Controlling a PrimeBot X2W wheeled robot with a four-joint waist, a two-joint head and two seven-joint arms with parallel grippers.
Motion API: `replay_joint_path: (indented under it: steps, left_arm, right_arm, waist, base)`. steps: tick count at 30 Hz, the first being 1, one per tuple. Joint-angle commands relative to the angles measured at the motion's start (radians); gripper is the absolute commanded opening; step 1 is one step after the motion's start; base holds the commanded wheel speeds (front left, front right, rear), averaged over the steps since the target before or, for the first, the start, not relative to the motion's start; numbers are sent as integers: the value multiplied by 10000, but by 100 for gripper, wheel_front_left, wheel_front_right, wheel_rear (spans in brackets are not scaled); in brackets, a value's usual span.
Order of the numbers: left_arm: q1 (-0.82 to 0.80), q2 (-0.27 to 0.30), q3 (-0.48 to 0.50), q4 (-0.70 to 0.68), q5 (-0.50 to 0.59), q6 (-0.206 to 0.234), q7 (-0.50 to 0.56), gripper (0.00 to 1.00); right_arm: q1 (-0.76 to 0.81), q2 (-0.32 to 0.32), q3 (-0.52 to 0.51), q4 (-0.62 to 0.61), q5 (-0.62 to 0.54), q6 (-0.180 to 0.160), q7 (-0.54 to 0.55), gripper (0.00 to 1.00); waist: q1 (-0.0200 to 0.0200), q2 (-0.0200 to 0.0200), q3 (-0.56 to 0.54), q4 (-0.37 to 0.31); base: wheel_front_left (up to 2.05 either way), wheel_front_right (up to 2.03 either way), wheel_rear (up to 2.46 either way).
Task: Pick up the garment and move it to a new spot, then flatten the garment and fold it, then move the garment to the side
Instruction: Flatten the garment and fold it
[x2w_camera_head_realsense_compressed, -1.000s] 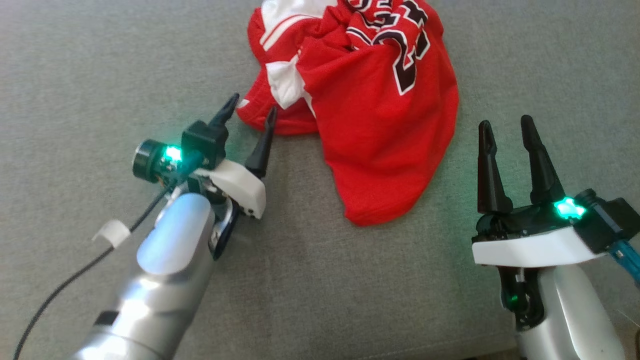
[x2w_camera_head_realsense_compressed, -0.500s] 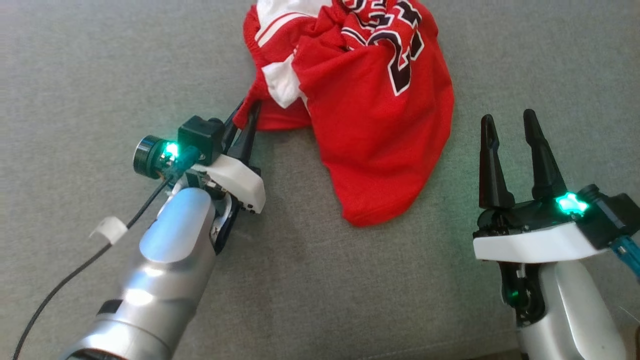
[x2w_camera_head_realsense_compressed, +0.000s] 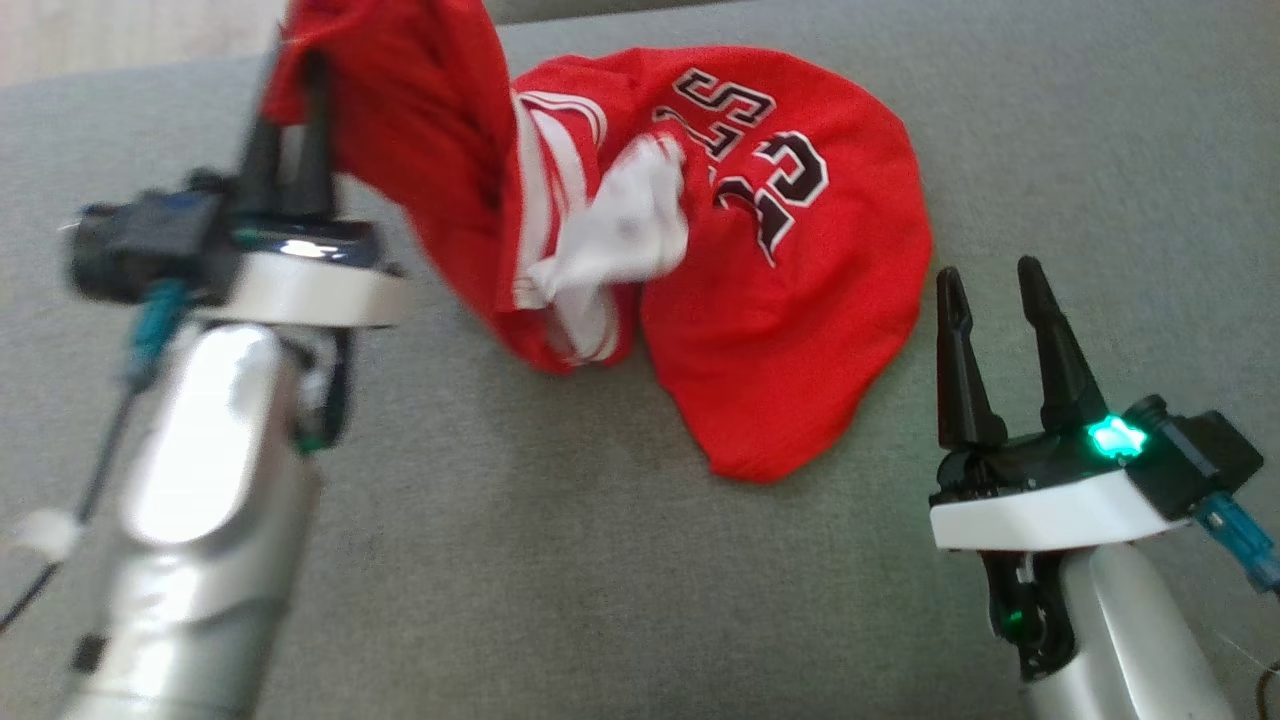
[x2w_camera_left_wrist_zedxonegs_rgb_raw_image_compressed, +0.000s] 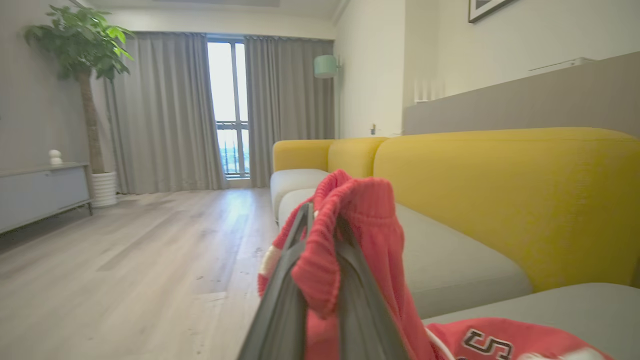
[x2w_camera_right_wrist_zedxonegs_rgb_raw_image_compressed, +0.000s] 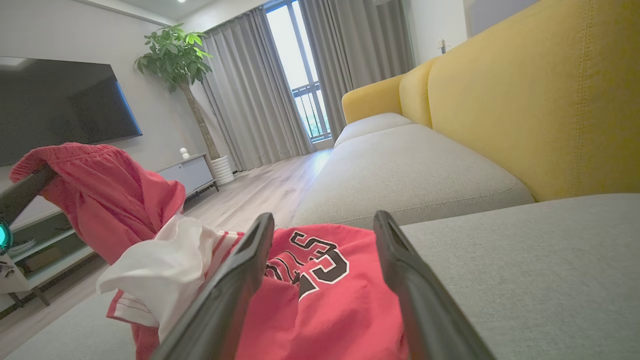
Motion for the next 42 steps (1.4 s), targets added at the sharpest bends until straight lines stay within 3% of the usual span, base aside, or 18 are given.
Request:
replay_joint_path:
  steps: [1,12,19,27,28,29,30,34,42]
  left_arm:
    - [-69,727,763,-518,34,169,-49,0]
    - [572,3076,2979,-427,-513,647,26,0]
    - [784,3611,3541,94,-786,586,4,0]
    - [1014,3394,3932,1362,-993,446,-44,0]
    - [1108,3297,3837,1573,-981,312,-46,23]
    - [1213,3195,3722,1803,-977,174,-46,52]
    - [1290,3099,3610,2014,-981,26,-47,100]
    - [1402,2775,3257,2484,-925,-438,-49,100]
    - [1639,2038,3185,1157,-321,-543,-50,100]
  right_arm:
    - [-39,-27,240,-259,60,-7,-63,100]
    - [54,-27,166,-208,88,-7,-63,100]
    - [35,-27,127,-190,42,-7,-63,100]
    - [-103,-27,258,-107,-10,-7,-63,100]
    - [-113,-27,250,-92,-16,-7,-63,100]
    - [-115,-27,244,-79,-16,-7,-63,100]
    - [-115,-27,235,-72,-14,-7,-63,100]
    - [-120,-27,200,-48,-3,-7,-63,100]
    - [-87,-27,102,2,-122,-7,-63,100]
  waist:
    - [2,-1,-248,249]
    - [2,-1,-331,747]
    - [2,-1,-205,906]
    - [2,-1,-85,765]
    - [2,-1,-92,725]
    - [2,-1,-105,679]
    - [2,-1,-112,642]
    - [2,-1,-153,540]
    - [2,-1,-410,535]
  base:
    - [0,0,0]
    - [0,0,0]
    - [0,0,0]
    - [0,0,0]
    - [0,0,0]
    - [0,0,0]
    - [0,0,0]
    - [0,0,0]
    - [0,0,0]
